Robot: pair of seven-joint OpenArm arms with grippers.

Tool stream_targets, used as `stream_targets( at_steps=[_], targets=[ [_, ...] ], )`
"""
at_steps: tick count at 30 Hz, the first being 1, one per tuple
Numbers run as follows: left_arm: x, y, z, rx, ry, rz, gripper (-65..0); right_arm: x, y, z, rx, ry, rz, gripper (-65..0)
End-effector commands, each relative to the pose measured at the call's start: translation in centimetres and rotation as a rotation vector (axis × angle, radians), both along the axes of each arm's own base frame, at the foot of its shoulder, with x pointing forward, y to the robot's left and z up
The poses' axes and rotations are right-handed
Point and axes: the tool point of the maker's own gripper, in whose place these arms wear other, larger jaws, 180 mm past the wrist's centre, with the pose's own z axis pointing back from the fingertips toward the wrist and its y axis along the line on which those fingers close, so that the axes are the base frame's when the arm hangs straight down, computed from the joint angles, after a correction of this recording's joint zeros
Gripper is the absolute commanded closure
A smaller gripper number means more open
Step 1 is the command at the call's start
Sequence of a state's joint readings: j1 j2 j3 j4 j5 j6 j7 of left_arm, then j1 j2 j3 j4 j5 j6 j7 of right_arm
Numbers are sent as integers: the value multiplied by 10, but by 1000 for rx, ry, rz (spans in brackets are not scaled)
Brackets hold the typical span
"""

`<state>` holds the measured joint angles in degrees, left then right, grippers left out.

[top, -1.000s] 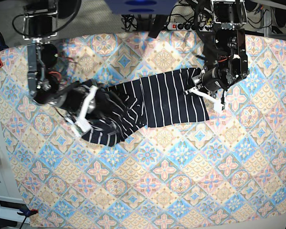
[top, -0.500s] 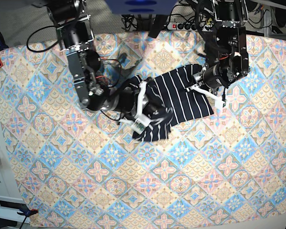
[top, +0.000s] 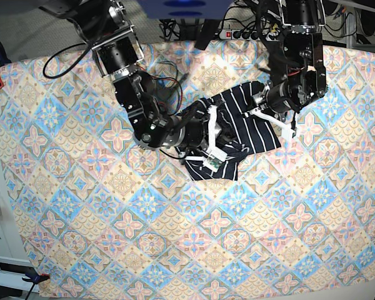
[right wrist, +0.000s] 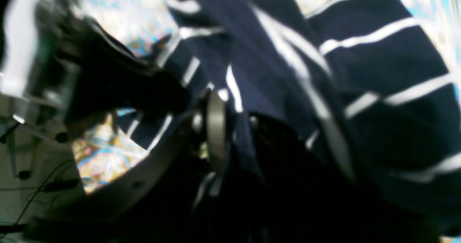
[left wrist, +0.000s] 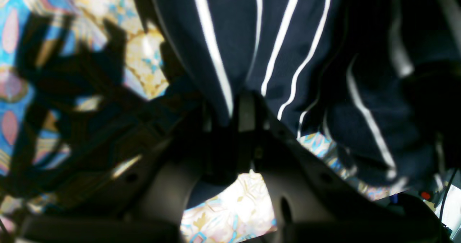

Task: Fold the T-shirt properly

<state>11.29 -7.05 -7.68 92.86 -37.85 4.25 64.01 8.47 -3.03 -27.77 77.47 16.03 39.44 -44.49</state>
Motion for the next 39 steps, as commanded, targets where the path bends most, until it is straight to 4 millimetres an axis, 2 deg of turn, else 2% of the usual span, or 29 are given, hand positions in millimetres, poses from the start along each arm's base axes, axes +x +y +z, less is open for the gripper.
stream_targets(
  at_steps=[1, 3, 6, 12, 14, 18, 20, 22, 24, 26, 29, 32, 39],
  targets=[
    [9, 1, 9, 0, -37, -2, -91, 9, 6, 19, 37, -52, 8, -137],
    [8, 1, 8, 0, -34, -1, -91, 11, 10, 27, 47, -74, 10, -200],
    [9, 1, 8, -1, -34, -1, -91, 12, 12, 40, 64, -110, 13, -248],
    [9, 1, 8, 1, -35, 0, -91, 21, 11, 69, 103, -193, 1, -251],
    [9, 2, 8, 3, -35, 0, -91, 29, 0, 73, 101, -206, -36, -251],
    [11, 12, 9, 29, -51, 5, -90, 52, -41, 71, 92, -204, -159, -248],
    [11, 14, 9, 35, -57, 7, -90, 61, -59, 65, 75, -198, -209, -223],
    [8, 15, 8, 39, -57, 8, -89, 70, -82, 59, 56, -187, -263, -175],
    [11, 22, 13, 58, -73, 2, -79, 72, -93, 51, 49, -163, -297, -117],
    [8, 22, 14, 58, -74, 2, -45, 72, -101, 44, 28, -152, -302, -68],
    [12, 20, 20, 60, -104, 1, -39, 55, -93, 30, 14, -117, -266, -33],
    [10, 19, 19, 54, -86, -2, -128, 45, -82, 27, 11, -109, -229, -33],
    [6, 17, 17, 52, -76, -9, -436, 34, -64, 24, 8, -102, -168, -33]
  ],
)
